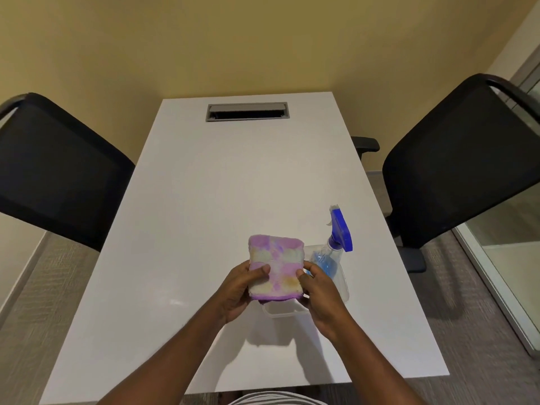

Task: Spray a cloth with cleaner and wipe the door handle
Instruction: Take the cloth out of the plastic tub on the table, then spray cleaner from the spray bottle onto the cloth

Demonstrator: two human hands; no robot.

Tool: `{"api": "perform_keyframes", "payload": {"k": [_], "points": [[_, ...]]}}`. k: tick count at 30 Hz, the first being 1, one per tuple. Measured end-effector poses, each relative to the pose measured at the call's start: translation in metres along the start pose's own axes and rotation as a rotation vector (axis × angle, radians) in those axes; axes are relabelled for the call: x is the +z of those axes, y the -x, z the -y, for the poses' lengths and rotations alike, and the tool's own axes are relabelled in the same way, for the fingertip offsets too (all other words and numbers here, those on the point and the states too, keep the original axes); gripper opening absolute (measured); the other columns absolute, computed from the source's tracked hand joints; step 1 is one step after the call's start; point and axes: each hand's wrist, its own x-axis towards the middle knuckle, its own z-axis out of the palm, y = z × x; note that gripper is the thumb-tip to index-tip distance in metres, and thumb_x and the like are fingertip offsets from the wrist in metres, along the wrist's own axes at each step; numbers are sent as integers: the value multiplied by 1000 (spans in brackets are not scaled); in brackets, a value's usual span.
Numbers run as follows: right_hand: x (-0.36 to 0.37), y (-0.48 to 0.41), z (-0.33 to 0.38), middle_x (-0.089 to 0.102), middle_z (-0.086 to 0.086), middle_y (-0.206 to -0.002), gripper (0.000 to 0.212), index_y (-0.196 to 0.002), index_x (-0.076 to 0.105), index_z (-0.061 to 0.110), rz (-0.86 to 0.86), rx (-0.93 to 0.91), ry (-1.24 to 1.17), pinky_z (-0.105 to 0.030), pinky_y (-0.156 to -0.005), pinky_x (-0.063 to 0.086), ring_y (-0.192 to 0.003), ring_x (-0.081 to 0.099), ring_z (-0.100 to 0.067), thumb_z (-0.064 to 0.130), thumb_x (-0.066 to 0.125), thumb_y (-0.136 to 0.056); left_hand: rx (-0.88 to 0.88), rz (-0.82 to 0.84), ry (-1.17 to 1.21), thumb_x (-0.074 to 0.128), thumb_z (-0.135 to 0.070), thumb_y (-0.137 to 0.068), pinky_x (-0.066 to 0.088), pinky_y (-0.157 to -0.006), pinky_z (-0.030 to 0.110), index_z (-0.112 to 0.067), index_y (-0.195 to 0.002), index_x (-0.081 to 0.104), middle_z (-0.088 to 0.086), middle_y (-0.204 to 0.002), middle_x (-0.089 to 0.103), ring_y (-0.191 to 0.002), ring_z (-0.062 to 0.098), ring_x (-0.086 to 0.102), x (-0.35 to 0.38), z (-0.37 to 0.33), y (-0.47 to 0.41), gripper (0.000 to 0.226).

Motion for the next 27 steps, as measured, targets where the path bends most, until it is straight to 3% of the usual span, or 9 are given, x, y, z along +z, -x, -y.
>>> {"api": "perform_keyframes", "payload": {"k": [4,8,10,14,17,19,22,25,27], "points": [[-14,5,-3,67,-4,-108,20,-113,60,20,-39,-36,283,-29,-76,57,-94,67,-19,30,54,-97,11,-7,-15,68,-5,-74,53,-47,24,5,-127,51,19,-107,69,-79,25,70,0,5,2,57],[-40,18,-11,60,-4,-96,35,-101,46,19,-449,-368,451,-22,-60,52,-85,61,-19,35,71,-83,34,-70,-53,71,-8,-71,48,-42,24,6,-129,48,20,-107,65,-76,25,68,-1,3,0,64],[-56,14,-5,53,-2,-102,51,-107,42,20,-490,-516,460,-20,-65,51,-93,57,-17,35,78,-75,49,-89,-72,72,-9,-70,48,-42,24,6,-128,49,20,-107,66,-77,25,69,-2,1,-1,64],[-68,-15,28,42,7,-129,85,-133,34,20,-278,-575,463,-21,-87,47,-113,48,-12,41,79,-64,56,-88,-50,71,-4,-68,51,-45,22,5,-124,53,18,-103,67,-74,22,70,1,-4,0,59],[-66,-33,47,42,12,-131,90,-139,28,30,-60,-573,459,-10,-81,48,-112,52,-10,43,76,-64,58,-93,-29,68,-1,-66,50,-44,21,6,-122,53,19,-102,66,-73,22,69,5,-7,1,58],[-64,-42,54,46,15,-127,86,-140,29,32,18,-582,445,-6,-73,50,-110,55,-6,43,75,-68,64,-91,-21,67,0,-65,50,-44,21,5,-120,54,20,-101,65,-73,24,68,6,-8,2,57],[-63,-54,56,61,10,-113,71,-138,37,28,69,-575,424,-16,-77,57,-101,63,-7,40,70,-77,71,-93,-24,65,-1,-66,49,-46,24,5,-120,54,20,-102,65,-81,30,65,5,-10,4,56],[-64,-60,48,64,-3,-104,54,-134,42,18,71,-566,403,-22,-80,58,-95,65,-8,29,66,-87,80,-93,4,66,-2,-67,47,-65,31,6,-126,51,24,-110,63,-96,39,60,5,-11,5,61],[-63,-62,45,64,-4,-101,42,-125,48,16,74,-564,409,-24,-80,58,-91,66,-4,29,63,-88,95,-78,43,66,-2,-67,52,-61,28,4,-126,52,22,-111,64,-92,34,66,8,-14,6,61]]}}
